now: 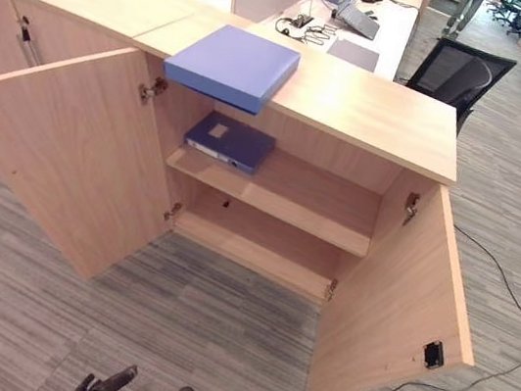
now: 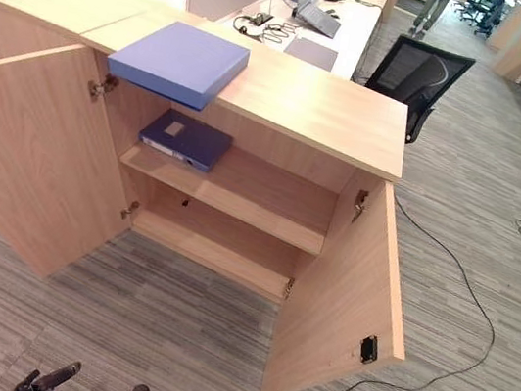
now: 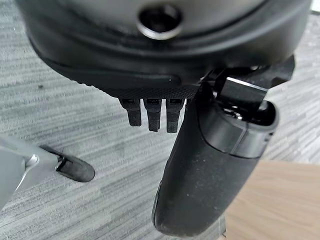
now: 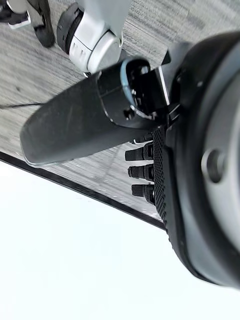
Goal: Put the empty folder in the office cabinet
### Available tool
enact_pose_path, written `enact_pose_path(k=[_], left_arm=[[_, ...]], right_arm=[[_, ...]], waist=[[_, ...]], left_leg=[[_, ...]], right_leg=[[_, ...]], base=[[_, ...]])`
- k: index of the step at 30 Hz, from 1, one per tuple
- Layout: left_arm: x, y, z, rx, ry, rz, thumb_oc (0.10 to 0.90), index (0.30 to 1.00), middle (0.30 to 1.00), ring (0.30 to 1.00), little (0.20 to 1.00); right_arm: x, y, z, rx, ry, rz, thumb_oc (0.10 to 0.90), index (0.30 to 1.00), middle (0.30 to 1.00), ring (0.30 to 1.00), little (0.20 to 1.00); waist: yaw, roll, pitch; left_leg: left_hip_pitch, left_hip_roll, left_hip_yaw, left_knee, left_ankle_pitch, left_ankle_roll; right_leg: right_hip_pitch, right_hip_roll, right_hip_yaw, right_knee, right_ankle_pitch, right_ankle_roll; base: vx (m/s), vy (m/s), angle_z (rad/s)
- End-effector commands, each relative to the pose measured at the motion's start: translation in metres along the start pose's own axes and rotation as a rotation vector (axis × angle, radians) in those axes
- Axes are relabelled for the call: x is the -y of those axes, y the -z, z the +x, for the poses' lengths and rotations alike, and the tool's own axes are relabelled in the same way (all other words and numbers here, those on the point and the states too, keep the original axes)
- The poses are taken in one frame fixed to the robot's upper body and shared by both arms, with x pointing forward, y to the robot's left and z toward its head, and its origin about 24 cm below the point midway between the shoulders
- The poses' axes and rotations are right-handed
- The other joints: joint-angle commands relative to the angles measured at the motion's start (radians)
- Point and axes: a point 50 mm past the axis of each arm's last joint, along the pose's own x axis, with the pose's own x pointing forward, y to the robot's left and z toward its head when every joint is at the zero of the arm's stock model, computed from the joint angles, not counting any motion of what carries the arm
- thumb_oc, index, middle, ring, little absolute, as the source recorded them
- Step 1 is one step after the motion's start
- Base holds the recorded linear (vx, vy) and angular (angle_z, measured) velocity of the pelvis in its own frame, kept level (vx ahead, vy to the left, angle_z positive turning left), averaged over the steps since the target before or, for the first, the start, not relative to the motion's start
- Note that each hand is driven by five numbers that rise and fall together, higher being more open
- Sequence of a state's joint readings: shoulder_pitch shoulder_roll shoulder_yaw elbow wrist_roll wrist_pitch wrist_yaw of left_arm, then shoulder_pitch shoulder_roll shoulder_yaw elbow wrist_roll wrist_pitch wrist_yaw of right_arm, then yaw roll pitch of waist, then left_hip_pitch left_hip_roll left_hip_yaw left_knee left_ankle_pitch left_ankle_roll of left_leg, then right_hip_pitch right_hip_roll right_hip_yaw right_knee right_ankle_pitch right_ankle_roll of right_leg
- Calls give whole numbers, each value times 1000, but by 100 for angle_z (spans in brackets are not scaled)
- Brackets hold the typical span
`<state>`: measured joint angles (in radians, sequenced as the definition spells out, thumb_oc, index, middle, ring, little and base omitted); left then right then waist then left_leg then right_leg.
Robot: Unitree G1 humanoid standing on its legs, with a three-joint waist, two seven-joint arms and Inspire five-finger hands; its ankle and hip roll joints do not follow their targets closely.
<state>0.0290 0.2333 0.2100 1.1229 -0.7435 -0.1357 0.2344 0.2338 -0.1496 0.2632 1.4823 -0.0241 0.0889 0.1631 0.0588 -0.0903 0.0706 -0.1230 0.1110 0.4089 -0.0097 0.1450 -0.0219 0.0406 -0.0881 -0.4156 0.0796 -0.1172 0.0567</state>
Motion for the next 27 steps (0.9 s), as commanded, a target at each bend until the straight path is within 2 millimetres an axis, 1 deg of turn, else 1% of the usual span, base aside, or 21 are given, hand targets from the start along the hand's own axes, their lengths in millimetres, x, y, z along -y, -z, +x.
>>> enact_pose_path(k=[1, 2, 3, 4, 5, 8, 9, 10, 11, 13, 14, 16, 17, 18, 19, 20, 22, 23, 24, 26, 27], left_arm=[[13, -62, 1, 250, 26, -101, 800, 900, 900, 900, 900], [7, -62, 2, 247, 9, -99, 800, 900, 900, 900, 900], [7, -63, 2, 247, 9, -99, 800, 900, 900, 900, 900], [-2, -60, 4, 234, -28, -91, 800, 900, 900, 900, 900], [-8, -62, 5, 239, -56, -90, 800, 900, 900, 900, 900], [-21, -68, 6, 263, -104, -74, 800, 900, 900, 900, 900], [-25, -72, 7, 266, -120, -71, 800, 900, 900, 900, 900], [-29, -75, 8, 267, -146, -56, 800, 900, 900, 900, 900], [-28, -75, 8, 267, -145, -56, 800, 900, 900, 900, 900], [-20, -79, 8, 290, -135, -46, 800, 900, 900, 900, 900], [-15, -82, 7, 308, -118, -37, 800, 900, 900, 900, 900], [3, -78, 3, 330, -60, 18, 800, 900, 900, 900, 900], [10, -71, 2, 320, -32, 47, 800, 900, 900, 900, 900], [15, -64, 0, 309, -12, 84, 800, 900, 900, 900, 900], [25, -51, -1, 267, 35, 109, 800, 900, 900, 900, 900], [25, -51, -1, 267, 35, 108, 800, 900, 900, 900, 900], [27, -48, -1, 256, 43, 123, 800, 900, 900, 900, 900], [27, -46, -1, 247, 56, 148, 800, 900, 900, 900, 900], [25, -47, 0, 248, 59, 171, 800, 900, 900, 900, 900], [25, -46, -1, 254, 86, 256, 800, 900, 900, 900, 900], [25, -46, -1, 255, 86, 256, 800, 900, 900, 900, 900]], right_arm=[[6, -9, -2, 19, 4, -22, 800, 900, 900, 900, 900], [8, -10, -2, 20, 4, -34, 800, 900, 900, 900, 900], [7, -10, -2, 21, 4, -34, 800, 900, 900, 900, 900], [21, -13, -4, 36, 57, -52, 800, 900, 900, 900, 900], [34, -23, -8, 68, 116, -62, 800, 900, 900, 900, 900], [60, -55, -20, 167, 205, -46, 800, 900, 900, 900, 900], [68, -68, -25, 212, 234, -29, 800, 900, 900, 900, 900], [78, -85, -32, 281, 258, 26, 800, 900, 900, 900, 900], [78, -85, -32, 282, 258, 27, 800, 900, 900, 900, 900], [85, -88, -36, 304, 276, 71, 800, 900, 900, 900, 900], [87, -88, -37, 306, 283, 75, 800, 900, 900, 900, 900], [87, -86, -36, 310, 276, 124, 800, 900, 900, 900, 900], [86, -88, -36, 317, 273, 148, 800, 900, 900, 900, 900], [89, -89, -38, 337, 289, 196, 800, 900, 900, 900, 900], [107, -105, -51, 402, 359, 203, 800, 900, 900, 900, 900], [107, -105, -51, 402, 359, 204, 800, 900, 900, 900, 900], [112, -117, -58, 437, 390, 168, 800, 900, 900, 900, 900], [109, -117, -56, 441, 378, 169, 800, 900, 900, 900, 900], [106, -117, -55, 441, 368, 175, 800, 900, 900, 900, 900], [97, -119, -51, 450, 337, 151, 800, 900, 900, 900, 900], [97, -119, -51, 450, 337, 151, 800, 900, 900, 900, 900]], waist=[[8, -48, 104], [18, -49, 127], [18, -46, 127], [37, -35, 152], [36, -34, 152], [36, -27, 139], [41, -20, 137], [44, 1, 128], [47, 1, 130], [36, 25, 117], [36, 34, 115], [29, 57, 83], [23, 61, 73], [17, 51, 71], [17, 46, 87], [17, 45, 87], [25, 56, 92], [22, 65, 91], [21, 70, 91], [18, 74, 97], [19, 73, 95]], left_leg=[[-39, -38, -4, 303, -190, 11], [-82, -10, -56, 414, -185, -4], [-89, -2, -60, 429, -191, -8], [-130, -13, -220, 528, -171, -31], [-142, 0, -291, 502, -152, -25], [-72, 89, -373, 304, -114, -36], [-48, 129, -397, 221, -68, -56], [-27, 188, -464, 112, -2, -85], [-18, 189, -459, 103, 3, -86], [-3, 228, -498, 50, 54, -127], [1, 226, -503, 60, 57, -137], [-7, 186, -496, 93, -50, -144], [-5, 151, -498, 113, -97, -145], [-16, 101, -505, 159, -141, -132], [-37, 24, -481, 208, -189, -96], [-38, 22, -480, 210, -191, -95], [-49, -20, -434, 233, -228, -55], [-47, -42, -427, 244, -242, -35], [-46, -66, -426, 249, -246, -11], [-13, -110, -435, 238, -252, 30], [-15, -111, -434, 237, -251, 31]], right_leg=[[88, 15, 67, -49, 0, -15], [81, 20, 83, -24, -12, -35], [79, 24, 82, -22, -15, -38], [68, 27, 113, 14, -29, -41], [52, 10, 121, 24, -12, -30], [41, -38, 181, 49, -21, 11], [32, -50, 210, 70, -32, 21], [6, -85, 262, 117, -51, 42], [4, -86, 266, 123, -55, 41], [-8, -137, 292, 156, -66, 71], [-15, -164, 298, 167, -62, 84], [27, -232, 254, 119, -14, 124], [34, -268, 248, 98, 45, 133], [29, -322, 259, 75, 165, 145], [-6, -401, 252, 55, 349, 133], [-6, -402, 253, 54, 350, 134], [-12, -454, 161, 25, 403, 124], [1, -452, 136, 45, 372, 108], [-16, -439, 162, 103, 345, 85], [-51, -348, 256, 237, 270, 43], [-55, -349, 258, 239, 270, 43]], base=[[-95, -197, -27], [-78, -148, -26], [-88, -55, -50], [-91, 60, -61], [-56, 130, -89], [119, 269, -93], [164, 540, -49], [118, 442, -69], [108, 523, -79], [63, 509, -47], [50, 588, -39], [99, 629, -14], [97, 662, 54], [-29, 810, 70], [-63, 629, 58], [-104, 593, 7], [-47, 528, -17], [6, 622, -35], [54, 589, -28], [55, 451, -7], [62, 400, 1]])
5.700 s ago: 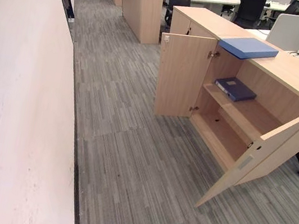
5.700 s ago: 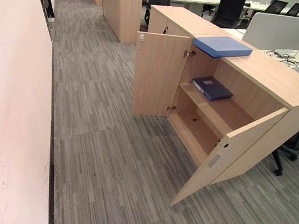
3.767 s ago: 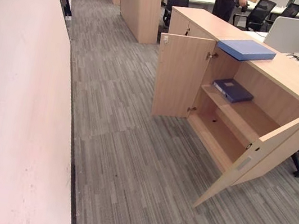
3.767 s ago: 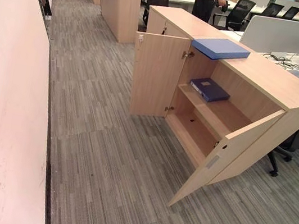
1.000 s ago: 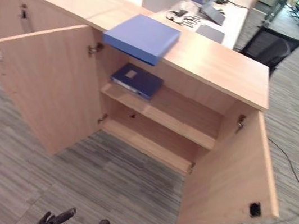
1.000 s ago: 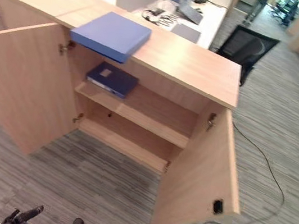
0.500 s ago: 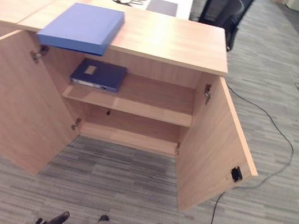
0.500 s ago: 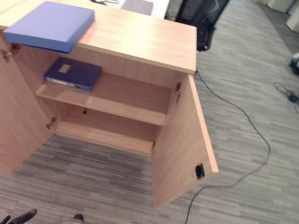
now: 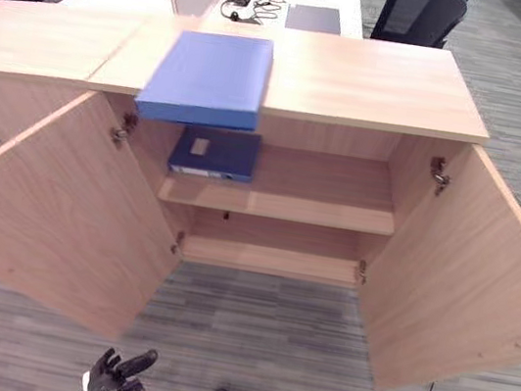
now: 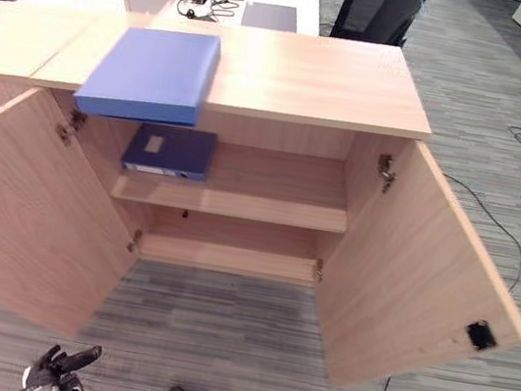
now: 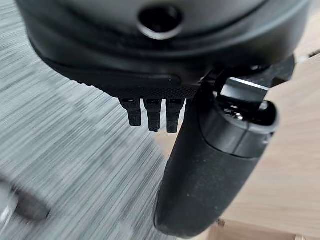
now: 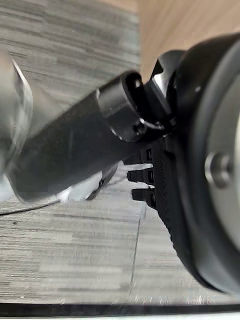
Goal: Put the empty folder in the office cabinet
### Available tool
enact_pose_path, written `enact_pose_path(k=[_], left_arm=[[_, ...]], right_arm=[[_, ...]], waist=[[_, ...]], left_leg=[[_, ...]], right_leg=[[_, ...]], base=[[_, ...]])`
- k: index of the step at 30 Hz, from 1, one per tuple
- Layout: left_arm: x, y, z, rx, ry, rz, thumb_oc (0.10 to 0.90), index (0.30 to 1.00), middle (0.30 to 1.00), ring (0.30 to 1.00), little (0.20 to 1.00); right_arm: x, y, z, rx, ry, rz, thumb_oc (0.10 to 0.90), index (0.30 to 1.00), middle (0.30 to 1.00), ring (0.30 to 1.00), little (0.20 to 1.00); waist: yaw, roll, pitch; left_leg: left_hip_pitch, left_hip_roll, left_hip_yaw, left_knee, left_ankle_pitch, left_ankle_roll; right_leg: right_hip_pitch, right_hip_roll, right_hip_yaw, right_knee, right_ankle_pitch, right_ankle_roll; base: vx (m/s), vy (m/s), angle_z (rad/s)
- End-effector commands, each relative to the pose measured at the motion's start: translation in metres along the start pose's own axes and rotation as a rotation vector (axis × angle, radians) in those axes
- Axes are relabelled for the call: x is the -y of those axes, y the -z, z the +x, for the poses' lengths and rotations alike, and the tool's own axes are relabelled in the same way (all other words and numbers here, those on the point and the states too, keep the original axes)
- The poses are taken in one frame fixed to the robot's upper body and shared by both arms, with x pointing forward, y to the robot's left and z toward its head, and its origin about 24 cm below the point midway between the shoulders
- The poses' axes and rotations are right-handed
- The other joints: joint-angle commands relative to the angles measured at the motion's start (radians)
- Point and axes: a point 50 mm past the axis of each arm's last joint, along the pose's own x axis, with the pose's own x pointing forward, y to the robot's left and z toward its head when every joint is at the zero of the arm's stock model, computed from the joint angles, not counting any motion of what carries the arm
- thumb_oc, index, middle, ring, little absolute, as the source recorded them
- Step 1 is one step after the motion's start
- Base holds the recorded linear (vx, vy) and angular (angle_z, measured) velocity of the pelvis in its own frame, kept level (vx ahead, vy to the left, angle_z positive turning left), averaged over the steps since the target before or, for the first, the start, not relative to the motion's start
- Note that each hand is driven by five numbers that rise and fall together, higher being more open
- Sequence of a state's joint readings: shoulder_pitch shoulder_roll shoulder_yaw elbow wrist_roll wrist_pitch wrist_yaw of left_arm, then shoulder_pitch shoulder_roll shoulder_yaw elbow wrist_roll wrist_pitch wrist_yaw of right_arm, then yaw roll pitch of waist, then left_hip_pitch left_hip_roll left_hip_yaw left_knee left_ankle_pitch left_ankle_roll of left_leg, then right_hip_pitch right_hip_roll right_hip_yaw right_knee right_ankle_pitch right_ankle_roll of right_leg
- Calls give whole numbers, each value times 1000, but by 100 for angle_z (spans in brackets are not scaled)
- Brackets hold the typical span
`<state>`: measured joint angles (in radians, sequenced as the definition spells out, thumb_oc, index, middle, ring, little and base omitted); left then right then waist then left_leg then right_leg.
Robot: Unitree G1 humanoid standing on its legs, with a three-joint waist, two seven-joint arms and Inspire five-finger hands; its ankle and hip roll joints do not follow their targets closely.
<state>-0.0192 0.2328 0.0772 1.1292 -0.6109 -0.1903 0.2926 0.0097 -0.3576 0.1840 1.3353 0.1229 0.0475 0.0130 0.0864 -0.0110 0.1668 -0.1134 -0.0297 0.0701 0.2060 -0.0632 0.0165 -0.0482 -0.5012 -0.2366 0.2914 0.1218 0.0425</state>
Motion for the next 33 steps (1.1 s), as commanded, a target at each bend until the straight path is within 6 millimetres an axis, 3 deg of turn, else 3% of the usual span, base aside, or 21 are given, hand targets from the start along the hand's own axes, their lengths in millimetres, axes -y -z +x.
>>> enact_pose_path(k=[1, 2, 3, 4, 6, 7, 8, 9, 12, 14, 19, 26, 28, 29, 30, 32, 33], left_arm=[[-14, -33, 5, 147, 33, 106, 800, 900, 900, 900, 900], [-14, -33, 5, 147, 33, 106, 800, 900, 900, 900, 900], [-12, -30, 4, 139, 59, 150, 800, 900, 900, 900, 900], [-11, -28, 4, 135, 65, 150, 800, 900, 900, 900, 900], [-4, -22, 2, 122, 84, 133, 800, 900, 900, 900, 900], [6, -13, -2, 104, 109, 149, 800, 900, 900, 900, 900], [7, 0, -6, 64, 127, 152, 800, 900, 900, 900, 900], [10, -2, -6, 74, 136, 164, 800, 900, 900, 900, 900], [21, -9, -9, 120, 178, 174, 800, 900, 900, 900, 900], [31, -17, -15, 183, 250, 193, 800, 900, 900, 900, 900], [32, -15, -12, 151, 261, 234, 800, 900, 900, 900, 900], [60, -31, -21, 218, 448, 244, 800, 900, 900, 900, 900], [73, -43, -26, 269, 517, 260, 800, 900, 900, 900, 900], [73, -43, -26, 269, 517, 260, 800, 900, 900, 900, 900], [84, -55, -32, 316, 572, 279, 800, 900, 900, 900, 900], [95, -71, -42, 389, 636, 284, 800, 900, 900, 900, 900], [95, -71, -42, 389, 636, 284, 800, 900, 900, 900, 900]], right_arm=[[-24, -15, 0, 75, -72, 9, 800, 900, 900, 900, 900], [-24, -15, 0, 75, -72, 9, 800, 900, 900, 900, 900], [-30, -20, 0, 99, -90, 0, 800, 900, 900, 900, 900], [-30, -24, 0, 111, -91, -5, 800, 900, 900, 900, 900], [-34, -33, -1, 137, -96, -10, 800, 900, 900, 900, 900], [-60, -70, -5, 223, -73, -14, 800, 900, 900, 900, 900], [-55, -70, -4, 203, -84, 0, 800, 900, 900, 900, 900], [-52, -65, -3, 186, -82, -16, 800, 900, 900, 900, 900], [-67, -66, -5, 196, -119, -61, 800, 900, 900, 900, 900], [-76, -73, -7, 233, -151, -156, 800, 900, 900, 900, 900], [-78, -81, -9, 261, -156, -153, 800, 900, 900, 900, 900], [-72, -84, -8, 280, -146, -138, 800, 900, 900, 900, 900], [-70, -73, -6, 244, -141, -146, 800, 900, 900, 900, 900], [-70, -73, -6, 244, -142, -146, 800, 900, 900, 900, 900], [-66, -70, -5, 233, -132, -146, 800, 900, 900, 900, 900], [-61, -73, -5, 237, -122, -156, 800, 900, 900, 900, 900], [-61, -73, -5, 237, -122, -156, 800, 900, 900, 900, 900]], waist=[[-3, -2, 6], [-3, -3, 6], [-7, -3, 24], [-11, -1, 41], [-25, -8, 67], [-12, 0, 72], [-13, 8, 75], [-19, 6, 77], [-17, -19, 61], [-8, -18, 28], [-8, -24, 16], [-13, -42, -25], [-16, -52, -23], [-16, -52, -23], [-20, -51, 6], [-15, -47, 33], [-15, -45, 32]], left_leg=[[6, -2, -93, 7, -49, 17], [6, -2, -92, 7, -49, 17], [33, -16, -101, -10, -48, 29], [55, -24, -100, -15, -49, 33], [98, -57, -114, -33, -56, 46], [123, -86, -136, -39, -62, 54], [144, -101, -157, -57, -59, 56], [166, -116, -187, -74, -63, 54], [181, -151, -240, -100, -58, 52], [207, -130, -259, -157, -49, 45], [219, -112, -274, -158, -60, 31], [250, -55, -256, -169, -96, -3], [215, -31, -220, -61, -98, -37], [212, -31, -220, -56, -101, -37], [110, -19, -186, 154, -27, -72], [16, -19, -159, 347, 48, -84], [13, -17, -160, 353, 46, -84]], right_leg=[[-7, 115, 77, 109, -25, 41], [-8, 115, 78, 110, -25, 41], [-65, 203, 82, 133, -110, 22], [-104, 256, 94, 138, -134, 9], [-166, 351, 104, 82, -113, 19], [-171, 381, 97, 30, -95, 29], [-197, 403, 91, -19, -67, 40], [-203, 421, 97, -69, -56, 51], [-123, 445, 121, -195, -33, 43], [-92, 456, 101, -226, -31, 37], [-67, 469, 87, -243, -41, 30], [10, 507, 71, -333, -61, 20], [38, 513, 73, -323, -86, 4], [38, 513, 73, -323, -86, 4], [49, 511, 69, -302, -98, -11], [72, 515, 71, -290, -103, -28], [70, 517, 71, -290, -102, -28]], base=[[38, 205, -1], [65, 329, -5], [34, 178, -15], [62, 218, -25], [104, 130, -9], [182, 122, 6], [228, 85, 10], [229, 7, 54], [207, -81, 150], [256, -133, 125], [176, -92, 31], [207, -99, 4], [133, -69, 4], [4, -31, 6], [-43, -16, 12], [-45, -19, 16], [17, -24, -4]])
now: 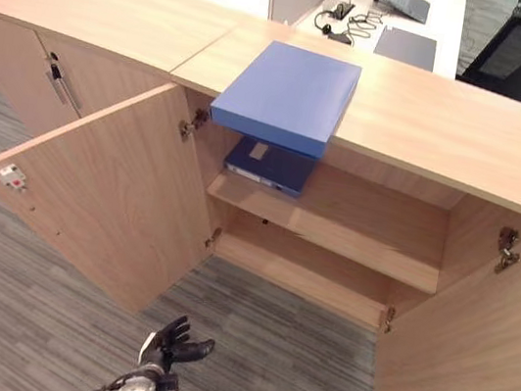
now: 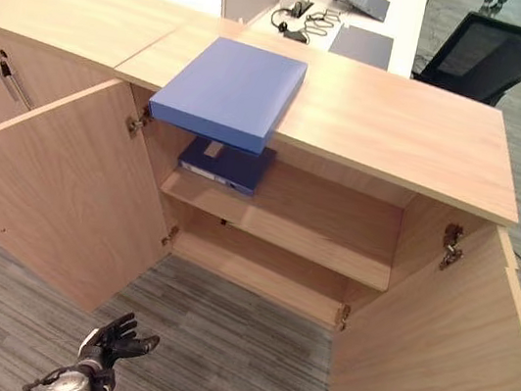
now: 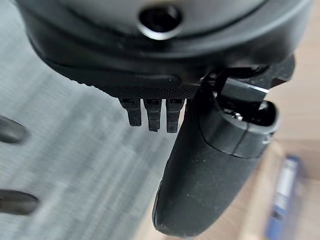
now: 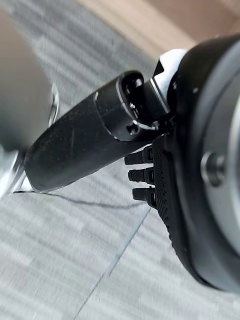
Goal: Put the empty folder in the office cabinet
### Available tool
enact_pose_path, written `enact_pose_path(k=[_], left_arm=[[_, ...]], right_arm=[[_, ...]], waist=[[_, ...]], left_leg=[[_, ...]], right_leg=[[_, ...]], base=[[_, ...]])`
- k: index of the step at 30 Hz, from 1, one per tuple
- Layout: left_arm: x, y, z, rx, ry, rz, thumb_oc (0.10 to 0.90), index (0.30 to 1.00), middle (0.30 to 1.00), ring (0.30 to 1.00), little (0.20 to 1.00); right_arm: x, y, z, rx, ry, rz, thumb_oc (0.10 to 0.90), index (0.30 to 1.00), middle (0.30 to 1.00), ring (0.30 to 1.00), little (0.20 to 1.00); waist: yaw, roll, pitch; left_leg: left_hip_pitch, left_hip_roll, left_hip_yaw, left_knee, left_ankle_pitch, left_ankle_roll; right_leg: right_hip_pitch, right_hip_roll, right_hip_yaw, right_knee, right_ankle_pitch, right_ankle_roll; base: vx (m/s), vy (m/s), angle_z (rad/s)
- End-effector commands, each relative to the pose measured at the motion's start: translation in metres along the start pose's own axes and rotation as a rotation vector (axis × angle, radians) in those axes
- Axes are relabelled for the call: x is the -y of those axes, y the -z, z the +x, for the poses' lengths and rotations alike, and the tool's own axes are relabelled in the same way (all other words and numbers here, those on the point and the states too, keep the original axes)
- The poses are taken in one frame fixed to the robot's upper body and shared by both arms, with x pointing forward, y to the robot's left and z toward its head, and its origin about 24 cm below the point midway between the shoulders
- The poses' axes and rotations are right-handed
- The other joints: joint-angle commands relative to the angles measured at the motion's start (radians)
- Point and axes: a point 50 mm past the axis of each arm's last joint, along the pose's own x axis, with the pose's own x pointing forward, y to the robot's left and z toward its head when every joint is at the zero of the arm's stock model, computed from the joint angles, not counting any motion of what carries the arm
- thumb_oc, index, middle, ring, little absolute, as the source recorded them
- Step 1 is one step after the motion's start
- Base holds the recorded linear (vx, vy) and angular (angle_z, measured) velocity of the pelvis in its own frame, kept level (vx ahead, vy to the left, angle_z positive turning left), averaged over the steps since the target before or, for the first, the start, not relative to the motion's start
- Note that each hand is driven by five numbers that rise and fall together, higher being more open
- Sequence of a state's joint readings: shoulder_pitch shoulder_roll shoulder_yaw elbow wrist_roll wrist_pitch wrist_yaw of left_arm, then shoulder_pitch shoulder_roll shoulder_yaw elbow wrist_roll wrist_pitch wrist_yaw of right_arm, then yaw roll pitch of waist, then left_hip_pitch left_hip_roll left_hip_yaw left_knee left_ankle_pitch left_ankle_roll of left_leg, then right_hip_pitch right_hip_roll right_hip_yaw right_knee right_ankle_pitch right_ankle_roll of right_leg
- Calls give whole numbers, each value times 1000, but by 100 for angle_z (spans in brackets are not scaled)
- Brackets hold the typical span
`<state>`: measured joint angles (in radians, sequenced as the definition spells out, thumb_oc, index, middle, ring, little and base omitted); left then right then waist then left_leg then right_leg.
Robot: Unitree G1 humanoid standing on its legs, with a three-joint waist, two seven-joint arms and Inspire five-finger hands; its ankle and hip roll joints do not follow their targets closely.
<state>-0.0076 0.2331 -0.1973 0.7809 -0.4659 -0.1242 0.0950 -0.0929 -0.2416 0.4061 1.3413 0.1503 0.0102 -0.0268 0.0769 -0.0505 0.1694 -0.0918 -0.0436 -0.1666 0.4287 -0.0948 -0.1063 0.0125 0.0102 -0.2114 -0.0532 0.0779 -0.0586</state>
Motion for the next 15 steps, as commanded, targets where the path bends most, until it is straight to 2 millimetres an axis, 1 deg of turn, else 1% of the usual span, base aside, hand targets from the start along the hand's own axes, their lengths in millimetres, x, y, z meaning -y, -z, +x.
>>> enact_pose_path(k=[1, 2, 3, 4, 5, 6, 7, 8, 9, 10, 11, 12, 13, 14, 15], left_arm=[[3, -62, -2, 263, 92, 51, 800, 900, 900, 900, 900], [4, -67, -3, 283, 100, 42, 800, 900, 900, 900, 900], [5, -76, -5, 318, 112, 39, 800, 900, 900, 900, 900], [6, -86, -8, 359, 124, 40, 800, 900, 900, 900, 900], [7, -101, -12, 419, 134, 34, 800, 900, 900, 900, 900], [7, -109, -15, 456, 144, 20, 800, 900, 900, 900, 900], [7, -113, -16, 477, 142, 5, 800, 900, 900, 900, 900], [8, -118, -16, 496, 144, -1, 800, 900, 900, 900, 900], [11, -124, -17, 517, 153, 2, 800, 900, 900, 900, 900], [11, -124, -17, 517, 153, 2, 800, 900, 900, 900, 900], [12, -131, -20, 552, 150, 2, 800, 900, 900, 900, 900], [12, -143, -24, 608, 139, 7, 800, 900, 900, 900, 900], [12, -153, -27, 653, 124, 15, 800, 900, 900, 900, 900], [12, -156, -28, 667, 116, 19, 800, 900, 900, 900, 900], [11, -166, -32, 716, 91, 37, 800, 900, 900, 900, 900]], right_arm=[[-1, -30, 0, 113, -15, 0, 800, 900, 900, 900, 900], [0, -31, 0, 120, -14, -8, 800, 900, 900, 900, 900], [1, -30, 0, 113, -10, -13, 800, 900, 900, 900, 900], [3, -27, 0, 99, -8, -16, 800, 900, 900, 900, 900], [4, -23, 0, 82, -13, -27, 800, 900, 900, 900, 900], [4, -20, 0, 70, -18, -40, 800, 900, 900, 900, 900], [3, -19, 0, 65, -24, -45, 800, 900, 900, 900, 900], [2, -17, 0, 60, -33, -54, 800, 900, 900, 900, 900], [0, -15, 0, 53, -39, -65, 800, 900, 900, 900, 900], [0, -15, 0, 53, -39, -65, 800, 900, 900, 900, 900], [-2, -12, 0, 44, -45, -68, 800, 900, 900, 900, 900], [-4, -5, 0, 24, -53, -64, 800, 900, 900, 900, 900], [-6, -2, 0, 19, -60, -57, 800, 900, 900, 900, 900], [-7, -2, 0, 18, -63, -56, 800, 900, 900, 900, 900], [-10, -1, 0, 18, -70, -60, 800, 900, 900, 900, 900]], waist=[[-3, -8, 31], [-4, -11, 27], [1, -14, 24], [9, -14, 24], [16, -18, 19], [21, -15, 14], [24, -13, 13], [24, -15, 12], [22, -12, 1], [23, -13, 2], [19, -9, -15], [15, -6, -40], [13, -4, -49], [14, -3, -51], [15, -1, -57]], left_leg=[[-66, 23, 127, 182, 82, 61], [-78, 31, 146, 155, 65, 73], [-80, 28, 155, 101, 35, 87], [-80, 17, 151, 46, 9, 96], [-79, -6, 139, -38, 2, 102], [-76, -18, 127, -110, 18, 101], [-82, -26, 114, -131, 33, 94], [-77, -31, 115, -149, 43, 88], [-53, -26, 118, -201, 49, 90], [-48, -26, 119, -207, 51, 90], [-8, -24, 117, -252, 48, 95], [54, -25, 106, -322, 53, 101], [77, -23, 107, -354, 58, 104], [94, -22, 108, -376, 62, 106], [116, -23, 108, -404, 66, 110]], right_leg=[[28, 5, 51, 55, -67, 70], [35, 1, 55, 54, -70, 71], [40, -4, 68, 53, -72, 75], [51, -7, 83, 52, -73, 78], [53, -12, 93, 51, -75, 83], [58, -7, 101, 49, -77, 85], [63, -4, 109, 51, -81, 88], [73, -6, 114, 49, -84, 89], [76, -1, 116, 50, -85, 89], [78, -1, 118, 50, -85, 89], [79, 2, 122, 47, -88, 89], [89, -4, 119, 43, -90, 94], [94, -8, 118, 41, -92, 97], [97, -8, 121, 41, -93, 98], [99, -10, 124, 41, -95, 99]], base=[[55, -3, -18], [95, 24, -15], [102, 77, -8], [106, 111, -8], [96, 108, -20], [72, 86, -19], [65, 67, -37], [84, 70, -29], [72, 52, -32], [111, 67, -26], [168, 108, -34], [203, 146, -38], [161, 124, -29], [85, 93, -7], [70, 85, 7]])
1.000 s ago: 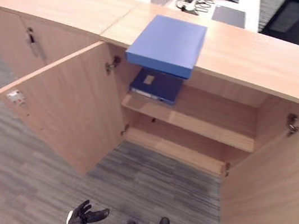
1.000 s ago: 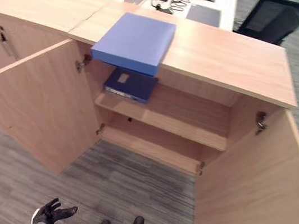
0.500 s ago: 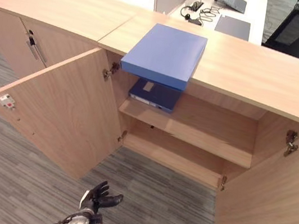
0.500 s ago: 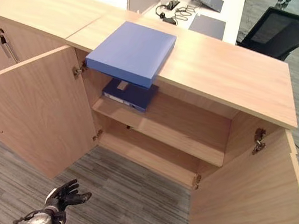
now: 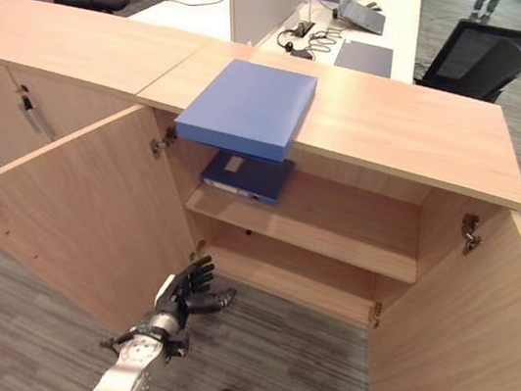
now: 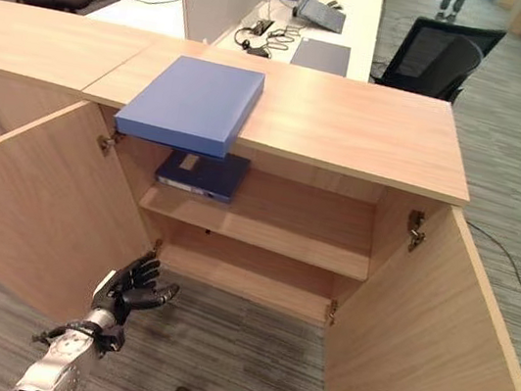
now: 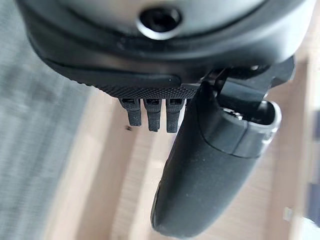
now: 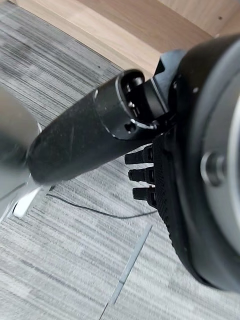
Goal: Put the empty folder in the office cabinet
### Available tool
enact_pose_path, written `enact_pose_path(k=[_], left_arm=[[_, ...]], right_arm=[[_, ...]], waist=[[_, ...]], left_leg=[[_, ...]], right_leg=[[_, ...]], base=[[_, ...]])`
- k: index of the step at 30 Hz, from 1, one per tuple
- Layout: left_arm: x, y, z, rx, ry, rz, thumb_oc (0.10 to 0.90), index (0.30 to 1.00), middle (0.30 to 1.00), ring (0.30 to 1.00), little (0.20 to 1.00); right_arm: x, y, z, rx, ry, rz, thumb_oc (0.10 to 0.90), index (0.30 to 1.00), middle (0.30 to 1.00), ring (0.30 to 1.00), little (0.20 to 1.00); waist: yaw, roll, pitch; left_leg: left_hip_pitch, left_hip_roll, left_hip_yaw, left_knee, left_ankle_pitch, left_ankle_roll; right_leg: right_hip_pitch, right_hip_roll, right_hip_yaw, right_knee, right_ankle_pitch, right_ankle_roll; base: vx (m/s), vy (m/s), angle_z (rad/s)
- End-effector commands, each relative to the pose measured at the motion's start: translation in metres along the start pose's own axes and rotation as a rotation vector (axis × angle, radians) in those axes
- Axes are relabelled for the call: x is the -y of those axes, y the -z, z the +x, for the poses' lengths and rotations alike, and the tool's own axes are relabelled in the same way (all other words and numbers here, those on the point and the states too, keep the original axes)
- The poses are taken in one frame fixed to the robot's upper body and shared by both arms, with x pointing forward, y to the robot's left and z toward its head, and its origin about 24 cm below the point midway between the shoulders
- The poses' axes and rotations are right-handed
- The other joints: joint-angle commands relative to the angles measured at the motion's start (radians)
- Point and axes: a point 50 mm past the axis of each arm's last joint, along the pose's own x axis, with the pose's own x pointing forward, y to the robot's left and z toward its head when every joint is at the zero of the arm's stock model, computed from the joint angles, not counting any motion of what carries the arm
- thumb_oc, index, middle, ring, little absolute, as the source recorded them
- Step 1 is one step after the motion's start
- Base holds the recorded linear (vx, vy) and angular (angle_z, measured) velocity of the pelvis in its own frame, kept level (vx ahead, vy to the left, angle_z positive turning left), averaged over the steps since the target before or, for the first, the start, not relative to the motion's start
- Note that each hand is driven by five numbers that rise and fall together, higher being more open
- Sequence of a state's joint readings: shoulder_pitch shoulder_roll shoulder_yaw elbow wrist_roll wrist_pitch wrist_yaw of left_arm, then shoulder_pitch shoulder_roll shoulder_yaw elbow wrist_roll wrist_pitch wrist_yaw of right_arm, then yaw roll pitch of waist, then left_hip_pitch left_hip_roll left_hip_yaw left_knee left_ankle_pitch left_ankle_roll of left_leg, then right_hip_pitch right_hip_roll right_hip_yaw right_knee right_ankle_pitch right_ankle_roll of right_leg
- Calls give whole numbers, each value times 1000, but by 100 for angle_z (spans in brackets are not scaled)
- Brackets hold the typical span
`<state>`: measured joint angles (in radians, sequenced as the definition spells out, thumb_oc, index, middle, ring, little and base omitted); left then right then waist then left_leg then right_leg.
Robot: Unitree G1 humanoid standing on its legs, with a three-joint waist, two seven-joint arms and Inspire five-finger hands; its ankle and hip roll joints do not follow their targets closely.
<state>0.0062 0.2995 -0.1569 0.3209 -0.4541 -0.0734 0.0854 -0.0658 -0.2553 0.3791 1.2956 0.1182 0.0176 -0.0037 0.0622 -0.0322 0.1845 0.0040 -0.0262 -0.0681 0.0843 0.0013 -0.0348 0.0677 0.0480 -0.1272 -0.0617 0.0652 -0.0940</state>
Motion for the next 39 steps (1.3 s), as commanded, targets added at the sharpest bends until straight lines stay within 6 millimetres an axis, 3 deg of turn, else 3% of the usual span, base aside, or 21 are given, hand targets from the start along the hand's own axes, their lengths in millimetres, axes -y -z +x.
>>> enact_pose_path(k=[1, 6, 7, 8, 9, 11, 21, 24, 29, 33, 39], left_arm=[[-8, -82, 9, 380, -58, 91, 800, 900, 900, 900, 900], [-7, -134, 4, 614, -156, 315, 800, 900, 900, 900, 900], [-7, -134, 4, 614, -157, 317, 800, 900, 900, 900, 900], [-8, -155, 0, 699, -232, 463, 800, 900, 900, 900, 900], [-8, -155, 0, 699, -233, 463, 800, 900, 900, 900, 900], [-10, -179, -8, 814, -339, 598, 800, 900, 900, 900, 900], [-15, -203, -19, 922, -477, 616, 800, 900, 900, 900, 900], [8, -235, -25, 1095, -450, 811, 800, 900, 900, 900, 900], [48, -259, -22, 1228, -310, 972, 800, 900, 900, 900, 900], [73, -267, -17, 1276, -219, 1087, 800, 900, 900, 900, 900], [82, -259, 6, 1198, -173, 1240, 800, 900, 900, 900, 900]], right_arm=[[-14, -3, 1, 9, -61, -61, 800, 900, 900, 900, 900], [-25, 1, 0, 2, -91, -69, 800, 900, 900, 900, 900], [-26, 1, 0, 2, -91, -69, 800, 900, 900, 900, 900], [-30, 1, 0, 2, -101, -75, 800, 900, 900, 900, 900], [-30, 1, 0, 2, -101, -75, 800, 900, 900, 900, 900], [-35, 4, -1, -9, -111, -99, 800, 900, 900, 900, 900], [-45, 9, -2, -35, -144, -135, 800, 900, 900, 900, 900], [-49, 6, -2, -16, -159, -166, 800, 900, 900, 900, 900], [-48, 7, -2, -17, -167, -206, 800, 900, 900, 900, 900], [-48, 3, -2, -1, -177, -215, 800, 900, 900, 900, 900], [-47, 5, -2, 0, -186, -243, 800, 900, 900, 900, 900]], waist=[[30, -17, -78], [29, -13, -105], [29, -14, -105], [29, -14, -116], [29, -14, -116], [31, -12, -123], [32, -8, -146], [23, -13, -153], [4, -13, -163], [-10, -12, -167], [-27, -11, -179]], left_leg=[[35, -41, 8, -81, -26, 43], [95, -50, -2, -172, -9, 52], [96, -51, -2, -172, -9, 52], [97, -56, -6, -172, -8, 55], [97, -56, -6, -172, -8, 55], [105, -62, -9, -172, -14, 59], [125, -73, -18, -172, -33, 69], [130, -73, -14, -172, -39, 69], [131, -73, -10, -172, -44, 70], [131, -72, -4, -172, -46, 71], [136, -71, 8, -172, -52, 74]], right_leg=[[45, -48, 41, 48, -82, 136], [67, -52, 41, 29, -84, 146], [67, -52, 41, 29, -84, 146], [72, -56, 39, 22, -79, 150], [72, -56, 38, 22, -79, 150], [79, -60, 37, 15, -78, 153], [101, -67, 35, -5, -73, 158], [104, -68, 38, -6, -73, 161], [100, -67, 45, -4, -72, 163], [92, -66, 51, 1, -69, 167], [92, -66, 61, -5, -64, 171]], base=[[79, 98, 4], [62, 59, -7], [30, 54, 7], [15, 37, 8], [34, 67, 8], [39, 52, 5], [16, 15, 2], [0, 0, 0], [0, 0, 0], [-15, 1, -8], [-7, 1, -10]])
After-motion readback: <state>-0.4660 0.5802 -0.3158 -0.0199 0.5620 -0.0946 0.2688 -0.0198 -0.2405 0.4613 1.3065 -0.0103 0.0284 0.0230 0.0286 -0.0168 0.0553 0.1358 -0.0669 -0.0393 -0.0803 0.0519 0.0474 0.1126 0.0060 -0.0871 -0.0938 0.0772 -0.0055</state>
